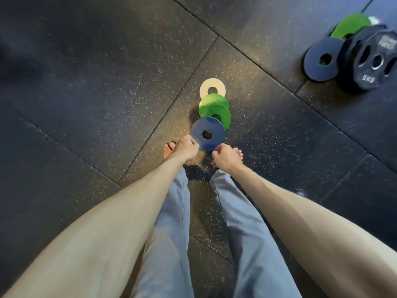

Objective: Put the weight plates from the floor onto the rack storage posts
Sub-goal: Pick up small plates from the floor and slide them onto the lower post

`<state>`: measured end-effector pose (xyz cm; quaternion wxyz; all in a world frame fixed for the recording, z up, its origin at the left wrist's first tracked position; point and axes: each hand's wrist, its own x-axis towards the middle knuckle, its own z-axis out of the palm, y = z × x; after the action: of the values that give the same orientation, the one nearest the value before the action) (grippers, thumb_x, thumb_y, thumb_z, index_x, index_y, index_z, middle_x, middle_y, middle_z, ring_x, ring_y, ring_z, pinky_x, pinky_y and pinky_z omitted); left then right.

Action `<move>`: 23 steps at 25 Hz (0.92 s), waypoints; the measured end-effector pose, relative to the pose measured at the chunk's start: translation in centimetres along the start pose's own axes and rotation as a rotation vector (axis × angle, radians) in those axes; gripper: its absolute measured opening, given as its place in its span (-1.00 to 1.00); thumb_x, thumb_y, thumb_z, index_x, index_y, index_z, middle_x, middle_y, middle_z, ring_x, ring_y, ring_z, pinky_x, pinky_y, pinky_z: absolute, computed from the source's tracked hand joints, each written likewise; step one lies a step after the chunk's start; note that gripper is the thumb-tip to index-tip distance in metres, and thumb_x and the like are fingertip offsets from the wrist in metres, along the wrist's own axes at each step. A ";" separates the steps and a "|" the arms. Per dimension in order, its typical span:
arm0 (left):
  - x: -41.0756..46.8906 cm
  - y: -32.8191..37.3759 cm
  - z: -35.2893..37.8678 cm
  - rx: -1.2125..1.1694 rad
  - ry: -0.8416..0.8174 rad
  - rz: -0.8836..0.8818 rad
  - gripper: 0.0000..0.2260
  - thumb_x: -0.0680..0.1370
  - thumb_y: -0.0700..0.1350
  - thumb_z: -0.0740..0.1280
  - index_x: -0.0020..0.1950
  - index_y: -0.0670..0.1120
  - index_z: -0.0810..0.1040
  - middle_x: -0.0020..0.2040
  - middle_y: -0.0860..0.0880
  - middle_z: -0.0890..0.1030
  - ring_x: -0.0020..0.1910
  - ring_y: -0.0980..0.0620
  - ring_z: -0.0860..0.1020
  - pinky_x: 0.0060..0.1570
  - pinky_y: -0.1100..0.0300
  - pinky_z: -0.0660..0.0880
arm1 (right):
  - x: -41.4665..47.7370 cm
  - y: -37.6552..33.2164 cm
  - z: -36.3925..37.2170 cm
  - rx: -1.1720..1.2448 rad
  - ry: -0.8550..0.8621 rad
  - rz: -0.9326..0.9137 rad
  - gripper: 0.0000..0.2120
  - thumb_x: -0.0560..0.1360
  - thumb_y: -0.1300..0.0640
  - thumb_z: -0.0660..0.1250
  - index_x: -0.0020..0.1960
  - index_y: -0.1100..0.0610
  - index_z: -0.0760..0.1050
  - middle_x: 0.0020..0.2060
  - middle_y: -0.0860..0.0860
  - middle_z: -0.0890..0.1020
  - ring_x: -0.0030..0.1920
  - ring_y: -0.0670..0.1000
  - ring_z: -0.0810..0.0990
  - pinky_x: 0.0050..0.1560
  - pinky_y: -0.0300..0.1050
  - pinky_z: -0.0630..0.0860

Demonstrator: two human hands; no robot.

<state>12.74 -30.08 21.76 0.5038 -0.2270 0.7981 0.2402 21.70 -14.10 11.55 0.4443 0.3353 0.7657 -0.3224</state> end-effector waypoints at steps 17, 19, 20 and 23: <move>28.3 -2.2 6.9 -0.007 0.084 0.116 -0.57 0.59 0.22 0.19 0.13 -0.14 0.49 0.10 -0.10 0.58 0.14 -0.12 0.52 0.01 0.12 0.38 | 12.5 -4.1 11.7 -0.354 0.359 -0.304 -0.41 0.43 -0.08 0.40 0.34 0.20 0.38 0.14 0.14 0.48 0.11 0.18 0.45 0.03 0.04 0.42; 27.8 -2.1 6.5 0.052 0.125 0.201 -0.59 0.57 0.25 0.22 -0.05 -0.11 0.47 -0.11 -0.03 0.58 0.01 -0.12 0.53 -0.08 0.13 0.33 | 12.4 -3.9 12.0 -0.366 0.395 -0.309 -0.26 0.37 -0.21 0.44 0.35 0.23 0.36 0.20 0.14 0.46 0.18 0.18 0.44 0.08 0.04 0.41; 27.3 -2.1 6.3 0.066 0.137 0.253 -0.57 0.55 0.27 0.23 -0.11 -0.11 0.46 -0.20 -0.01 0.57 -0.05 -0.13 0.54 -0.10 0.11 0.34 | 12.2 -3.8 12.1 -0.355 0.399 -0.316 -0.19 0.34 -0.24 0.44 0.38 0.25 0.33 0.23 0.14 0.45 0.24 0.18 0.43 0.13 0.06 0.40; 25.1 -1.1 5.3 0.080 0.124 0.320 -0.51 0.51 0.34 0.23 -0.27 -0.09 0.44 -0.38 0.03 0.51 -0.21 -0.10 0.53 -0.13 0.07 0.42 | 11.4 -3.2 11.6 -0.314 0.426 -0.337 -0.14 0.34 -0.19 0.43 0.43 0.31 0.26 0.18 0.14 0.48 0.21 0.18 0.46 0.16 0.11 0.40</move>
<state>7.32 -30.69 -3.33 0.4176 -0.0912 0.8624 0.2711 20.21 -22.47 -2.61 0.2603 0.1910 0.9268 -0.1918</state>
